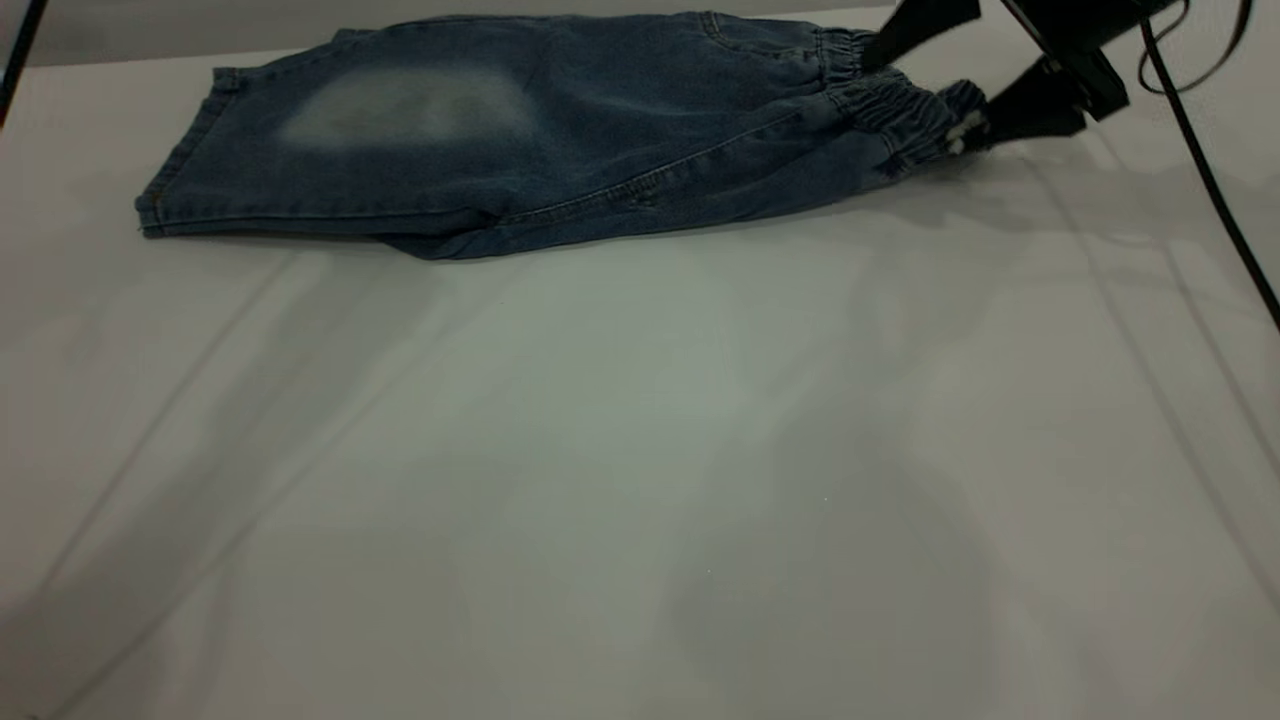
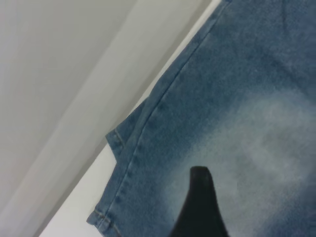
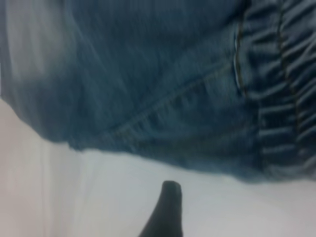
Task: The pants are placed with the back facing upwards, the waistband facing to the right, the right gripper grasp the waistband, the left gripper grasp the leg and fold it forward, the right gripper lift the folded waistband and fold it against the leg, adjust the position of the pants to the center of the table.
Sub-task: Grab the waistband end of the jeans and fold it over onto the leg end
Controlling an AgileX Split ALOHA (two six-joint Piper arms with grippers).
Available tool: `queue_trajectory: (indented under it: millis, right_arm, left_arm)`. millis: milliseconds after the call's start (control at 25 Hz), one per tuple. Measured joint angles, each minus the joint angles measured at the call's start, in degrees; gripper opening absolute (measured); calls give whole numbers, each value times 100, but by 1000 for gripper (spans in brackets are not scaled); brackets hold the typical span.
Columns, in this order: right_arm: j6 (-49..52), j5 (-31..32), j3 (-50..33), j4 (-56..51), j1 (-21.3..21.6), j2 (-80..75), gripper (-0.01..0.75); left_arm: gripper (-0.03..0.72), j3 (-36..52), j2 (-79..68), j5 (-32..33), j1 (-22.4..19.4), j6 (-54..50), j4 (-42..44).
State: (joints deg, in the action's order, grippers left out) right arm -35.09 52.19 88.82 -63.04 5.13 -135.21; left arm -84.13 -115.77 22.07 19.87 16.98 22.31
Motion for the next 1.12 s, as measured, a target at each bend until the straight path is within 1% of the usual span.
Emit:
queue_trajectory:
  millis: [120,320,520,680,920,1120]
  right_arm:
    - [311,89,193,34,0,-156,666]
    - [607,271,205,267,0,-270,650]
    - [715,-219,205,297,0,-270,631]
    - [800,-249,233,287,0,-398,619]
    - [945,-257,521,115,0,-655,603]
    - [945,-270,602,-391,0,-800,589]
  left_arm:
    - [522,0,0,10,65,0,20]
    - [522,0,0,33,139,5,24]
    - [522,0,0,33,154,5,24]
    - [522,0,0,51,159,5,24]
    - [522,0,0,78,159,2,24]
    - [514,0,0,78,159,2,24]
